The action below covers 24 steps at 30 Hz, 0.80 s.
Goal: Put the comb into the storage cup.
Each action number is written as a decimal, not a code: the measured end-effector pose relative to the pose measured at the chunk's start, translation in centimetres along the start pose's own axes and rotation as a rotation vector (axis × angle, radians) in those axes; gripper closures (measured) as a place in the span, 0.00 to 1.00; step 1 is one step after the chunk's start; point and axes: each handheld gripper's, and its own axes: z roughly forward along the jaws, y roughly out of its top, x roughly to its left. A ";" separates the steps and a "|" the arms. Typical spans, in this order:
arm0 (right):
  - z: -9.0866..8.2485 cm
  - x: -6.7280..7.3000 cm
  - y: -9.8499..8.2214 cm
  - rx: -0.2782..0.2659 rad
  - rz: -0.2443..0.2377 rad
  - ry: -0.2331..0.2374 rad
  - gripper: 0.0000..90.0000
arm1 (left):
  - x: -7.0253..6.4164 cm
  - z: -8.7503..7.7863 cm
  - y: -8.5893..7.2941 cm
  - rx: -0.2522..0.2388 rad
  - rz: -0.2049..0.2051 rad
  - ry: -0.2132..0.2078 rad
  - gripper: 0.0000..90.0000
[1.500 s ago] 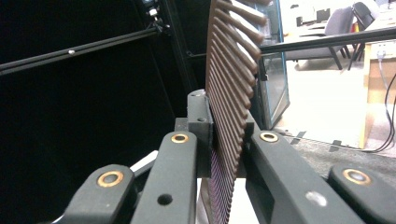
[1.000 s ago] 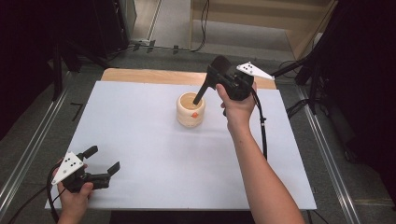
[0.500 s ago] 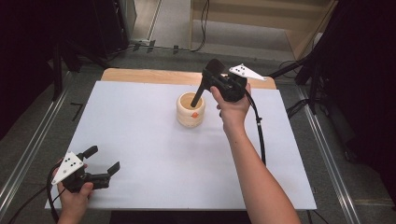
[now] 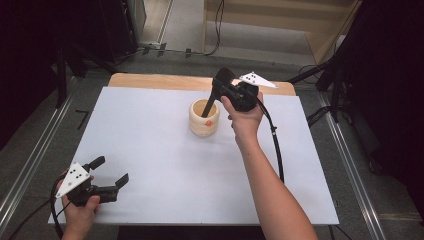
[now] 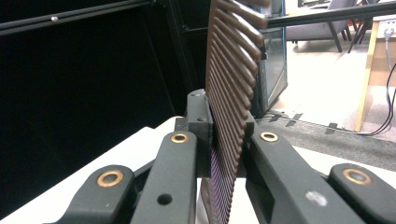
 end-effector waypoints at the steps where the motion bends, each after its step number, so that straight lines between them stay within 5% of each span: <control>1: 0.1 0.0 -0.1 0.003 0.001 -0.001 0.92 | 0.0 0.0 0.0 0.000 -0.001 0.000 0.00; 24: 2.0 -0.4 -2.6 0.068 0.035 -0.032 0.92 | 0.0 0.0 0.0 0.002 0.006 0.000 0.00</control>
